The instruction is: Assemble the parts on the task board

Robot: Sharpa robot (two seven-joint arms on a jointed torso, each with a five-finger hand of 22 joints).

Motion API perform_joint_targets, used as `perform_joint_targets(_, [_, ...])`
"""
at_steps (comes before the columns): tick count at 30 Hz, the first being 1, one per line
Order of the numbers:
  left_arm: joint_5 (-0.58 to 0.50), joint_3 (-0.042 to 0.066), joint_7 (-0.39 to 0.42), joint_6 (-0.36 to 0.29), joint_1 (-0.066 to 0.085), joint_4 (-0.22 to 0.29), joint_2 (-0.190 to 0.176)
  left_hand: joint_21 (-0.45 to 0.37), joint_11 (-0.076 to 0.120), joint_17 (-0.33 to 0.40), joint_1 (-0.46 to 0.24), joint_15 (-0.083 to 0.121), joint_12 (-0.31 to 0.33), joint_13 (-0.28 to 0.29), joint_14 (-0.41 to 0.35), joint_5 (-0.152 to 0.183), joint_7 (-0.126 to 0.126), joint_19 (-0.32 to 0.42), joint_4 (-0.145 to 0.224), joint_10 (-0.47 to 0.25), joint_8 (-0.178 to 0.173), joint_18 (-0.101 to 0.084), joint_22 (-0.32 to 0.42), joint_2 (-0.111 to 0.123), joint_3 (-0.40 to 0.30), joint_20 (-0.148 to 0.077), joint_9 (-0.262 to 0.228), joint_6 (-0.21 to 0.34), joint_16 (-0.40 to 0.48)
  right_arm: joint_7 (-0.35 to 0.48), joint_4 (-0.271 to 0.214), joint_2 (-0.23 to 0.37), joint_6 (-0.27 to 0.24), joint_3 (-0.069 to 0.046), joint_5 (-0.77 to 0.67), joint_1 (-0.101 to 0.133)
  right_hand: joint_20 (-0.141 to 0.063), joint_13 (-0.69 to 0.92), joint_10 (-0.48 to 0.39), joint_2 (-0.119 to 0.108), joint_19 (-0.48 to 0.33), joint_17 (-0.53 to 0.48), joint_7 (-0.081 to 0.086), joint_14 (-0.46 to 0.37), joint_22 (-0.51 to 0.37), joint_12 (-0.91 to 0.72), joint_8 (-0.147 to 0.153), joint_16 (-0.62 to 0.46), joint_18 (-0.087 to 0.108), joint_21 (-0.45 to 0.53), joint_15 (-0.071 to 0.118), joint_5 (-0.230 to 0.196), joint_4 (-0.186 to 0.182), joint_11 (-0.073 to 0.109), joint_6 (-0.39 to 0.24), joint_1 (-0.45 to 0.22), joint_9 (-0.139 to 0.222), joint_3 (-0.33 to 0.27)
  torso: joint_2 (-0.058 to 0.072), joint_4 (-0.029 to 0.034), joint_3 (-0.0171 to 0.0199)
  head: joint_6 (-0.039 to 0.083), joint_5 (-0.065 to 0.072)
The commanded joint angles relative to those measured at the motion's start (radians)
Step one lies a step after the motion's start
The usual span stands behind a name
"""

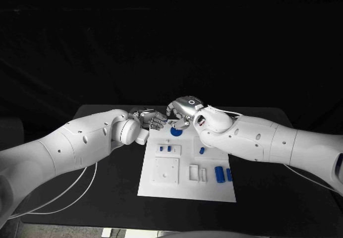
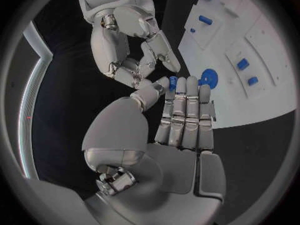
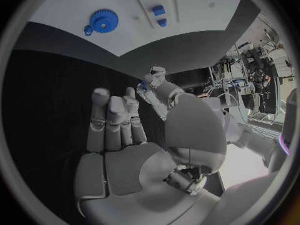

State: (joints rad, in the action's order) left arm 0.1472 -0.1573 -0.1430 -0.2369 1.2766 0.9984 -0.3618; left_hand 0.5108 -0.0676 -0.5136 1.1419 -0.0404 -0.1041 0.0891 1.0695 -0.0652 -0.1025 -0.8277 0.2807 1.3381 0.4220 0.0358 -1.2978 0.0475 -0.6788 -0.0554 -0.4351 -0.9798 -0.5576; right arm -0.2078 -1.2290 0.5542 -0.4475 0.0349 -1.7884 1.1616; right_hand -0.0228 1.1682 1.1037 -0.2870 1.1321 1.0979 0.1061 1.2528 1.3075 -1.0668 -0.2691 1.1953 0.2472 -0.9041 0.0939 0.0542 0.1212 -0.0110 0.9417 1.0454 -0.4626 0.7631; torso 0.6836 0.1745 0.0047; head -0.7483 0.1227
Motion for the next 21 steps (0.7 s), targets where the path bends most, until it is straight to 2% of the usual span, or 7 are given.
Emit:
perform_joint_targets(1, [0.026, 0.001, 0.027, -0.001, 0.001, 0.001, -0.001, 0.004, 0.001, -0.002, 0.008, -0.002, -0.006, 0.001, 0.007, -0.005, -0.006, -0.007, 0.001, 0.01, -0.004, 0.012, -0.002, -0.001, -0.008, 0.0, 0.001, -0.003, 0.003, 0.01, -0.003, 0.005, -0.082, 0.0, 0.031, 0.0, 0.003, -0.003, -0.008, -0.012, -0.015, 0.003, 0.031, -0.012, 0.012, 0.009, 0.012, -0.007, 0.015, 0.009, -0.008, -0.005, 0.013, -0.012, -0.046, 0.001, 0.004, -0.012, 0.0, -0.0001, 0.0006, -0.001, 0.0])
perform_joint_targets(7, [0.123, 0.001, 0.048, 0.014, 0.001, -0.009, -0.001, 0.004, 0.001, -0.004, 0.008, -0.002, -0.005, 0.001, 0.009, -0.006, -0.006, -0.009, 0.002, 0.011, -0.004, 0.013, -0.002, -0.001, -0.009, -0.001, 0.001, -0.003, 0.004, 0.012, -0.005, 0.023, -0.092, -0.001, 0.045, 0.0, 0.009, -0.005, -0.015, -0.013, -0.022, 0.005, 0.036, -0.02, 0.013, 0.011, 0.014, -0.009, 0.015, 0.014, -0.014, -0.004, 0.029, -0.018, -0.056, 0.005, 0.005, -0.016, 0.0, 0.0006, 0.0008, 0.0, -0.003])
perform_joint_targets(9, [0.195, 0.001, 0.061, 0.021, 0.002, -0.013, -0.003, 0.004, 0.001, -0.005, 0.009, -0.002, -0.005, 0.001, 0.009, -0.006, -0.006, -0.009, 0.002, 0.011, -0.004, 0.013, -0.003, -0.001, -0.009, -0.001, 0.001, -0.003, 0.004, 0.015, -0.003, 0.033, -0.096, -0.007, 0.061, 0.0, 0.01, -0.005, -0.016, -0.013, -0.022, 0.005, 0.037, -0.021, 0.013, 0.011, 0.013, -0.009, 0.015, 0.015, -0.014, -0.003, 0.029, -0.018, -0.054, 0.006, 0.004, -0.011, 0.0, 0.0002, 0.0012, 0.0, -0.004])
perform_joint_targets(13, [0.506, 0.001, 0.1, 0.049, 0.002, -0.039, 0.0, 0.005, 0.002, -0.008, 0.01, -0.002, -0.004, 0.002, 0.012, -0.011, -0.006, -0.012, 0.005, 0.012, -0.004, 0.013, -0.004, -0.002, -0.011, -0.002, 0.001, -0.004, 0.006, 0.044, 0.0, 0.062, -0.145, -0.03, 0.17, 0.009, 0.014, -0.008, -0.015, -0.013, -0.021, 0.005, 0.036, -0.022, 0.012, 0.01, 0.01, -0.011, 0.015, 0.018, -0.014, 0.003, 0.021, -0.018, -0.051, 0.008, 0.004, 0.006, -0.001, -0.0023, 0.0009, 0.001, -0.006])
perform_joint_targets(18, [0.752, 0.0, 0.142, 0.067, 0.002, -0.07, 0.004, 0.006, 0.003, -0.013, 0.008, 0.0, -0.004, 0.002, 0.016, -0.017, -0.004, -0.016, 0.007, 0.016, -0.003, 0.014, -0.006, -0.001, -0.011, -0.003, 0.0, -0.008, 0.008, 0.092, -0.006, 0.092, -0.169, -0.038, 0.28, 0.026, 0.016, -0.011, -0.014, -0.012, -0.018, 0.006, 0.037, -0.02, 0.013, 0.009, 0.009, -0.011, 0.015, 0.019, -0.015, 0.039, 0.015, -0.018, -0.051, 0.014, 0.005, 0.025, -0.001, -0.0062, 0.001, 0.002, -0.006])
perform_joint_targets(19, [0.787, 0.0, 0.148, 0.076, 0.002, -0.075, 0.006, 0.006, 0.003, -0.014, 0.008, 0.0, -0.004, 0.003, 0.017, -0.017, -0.004, -0.016, 0.008, 0.017, -0.003, 0.014, -0.007, 0.0, -0.011, -0.003, 0.0, -0.008, 0.008, 0.095, -0.008, 0.096, -0.17, -0.04, 0.295, 0.028, 0.017, -0.012, -0.013, -0.012, -0.018, 0.006, 0.037, -0.02, 0.013, 0.009, 0.008, -0.011, 0.015, 0.019, -0.015, 0.049, 0.015, -0.018, -0.05, 0.014, 0.005, 0.027, -0.001, -0.0054, 0.0009, 0.002, -0.005])
perform_joint_targets(21, [0.897, 0.001, 0.189, 0.11, 0.002, -0.088, 0.011, 0.006, 0.003, -0.015, 0.009, 0.0, -0.004, 0.003, 0.017, -0.018, -0.004, -0.017, 0.009, 0.017, -0.003, 0.014, -0.007, 0.0, -0.011, -0.003, 0.0, -0.009, 0.009, 0.114, -0.012, 0.105, -0.183, -0.047, 0.349, 0.031, 0.017, -0.013, -0.014, -0.011, -0.017, 0.006, 0.037, -0.021, 0.014, 0.009, 0.008, -0.012, 0.015, 0.019, -0.015, 0.062, 0.015, -0.019, -0.049, 0.016, 0.005, 0.029, 0.0, -0.008, 0.0015, 0.001, -0.006])
